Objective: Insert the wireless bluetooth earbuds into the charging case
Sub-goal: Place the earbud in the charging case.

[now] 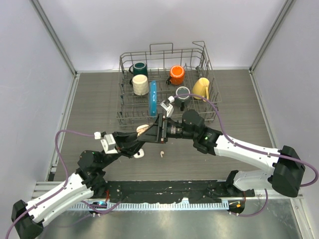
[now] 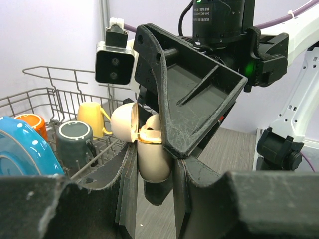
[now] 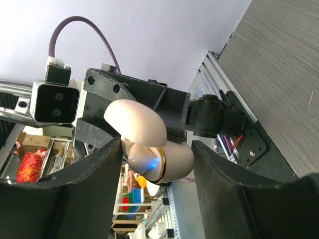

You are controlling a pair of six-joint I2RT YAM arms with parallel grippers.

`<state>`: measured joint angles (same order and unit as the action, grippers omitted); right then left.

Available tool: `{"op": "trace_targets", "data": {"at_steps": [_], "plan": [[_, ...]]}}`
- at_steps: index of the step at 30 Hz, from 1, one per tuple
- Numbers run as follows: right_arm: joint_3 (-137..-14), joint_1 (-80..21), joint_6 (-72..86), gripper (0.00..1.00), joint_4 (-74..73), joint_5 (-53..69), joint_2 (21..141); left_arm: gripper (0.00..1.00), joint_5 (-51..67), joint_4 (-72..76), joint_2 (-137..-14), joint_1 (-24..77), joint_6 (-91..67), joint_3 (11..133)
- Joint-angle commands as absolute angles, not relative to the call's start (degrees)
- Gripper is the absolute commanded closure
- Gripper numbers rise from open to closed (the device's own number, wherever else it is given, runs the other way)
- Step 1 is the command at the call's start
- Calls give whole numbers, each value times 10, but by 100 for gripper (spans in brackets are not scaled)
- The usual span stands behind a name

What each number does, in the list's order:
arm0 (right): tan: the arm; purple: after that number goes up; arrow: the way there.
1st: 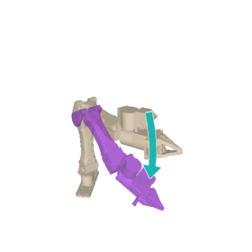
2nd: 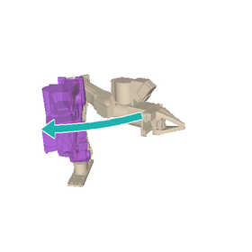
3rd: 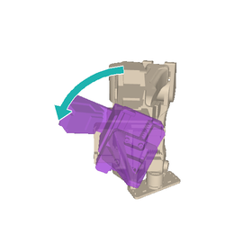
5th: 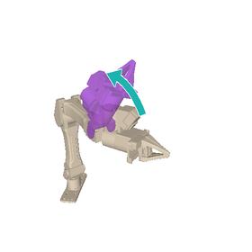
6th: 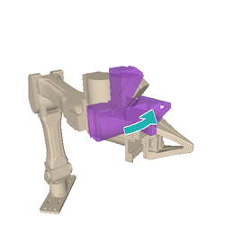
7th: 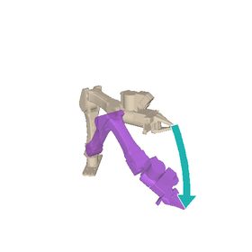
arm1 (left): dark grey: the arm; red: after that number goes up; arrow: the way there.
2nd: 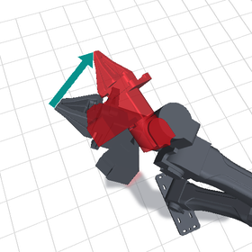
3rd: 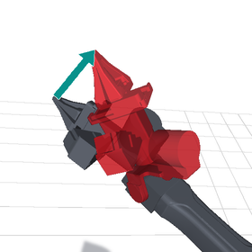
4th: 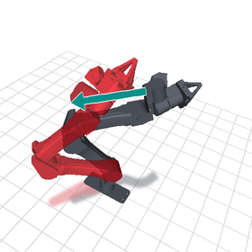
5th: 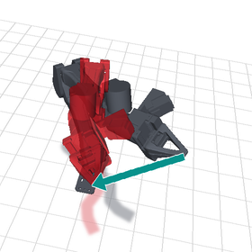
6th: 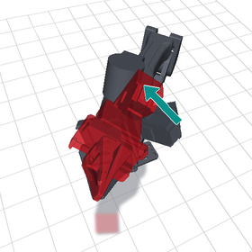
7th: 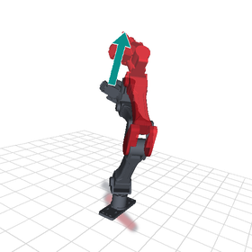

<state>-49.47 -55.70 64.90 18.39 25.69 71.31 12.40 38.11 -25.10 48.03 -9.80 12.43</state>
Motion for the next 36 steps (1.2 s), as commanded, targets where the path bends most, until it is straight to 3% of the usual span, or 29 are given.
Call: {"op": "trace_targets", "data": {"at_steps": [1, 7, 11, 27, 36], "plan": [[-503, -559, 646, 38, 205, 268, 709, 100, 120, 397, -244, 482, -86, 145], [-497, -558, 656, 20, 220, 238, 692, 100, 122, 394, -242, 482, -87, 144], [-497, -556, 662, 21, 221, 229, 686, 100, 122, 394, -242, 482, -88, 144], [-493, -552, 664, 71, 221, 240, 693, 100, 125, 396, -250, 482, -93, 145], [-549, -552, 566, 80, 92, 220, 689, 100, 128, 393, -256, 482, -100, 146]]}}
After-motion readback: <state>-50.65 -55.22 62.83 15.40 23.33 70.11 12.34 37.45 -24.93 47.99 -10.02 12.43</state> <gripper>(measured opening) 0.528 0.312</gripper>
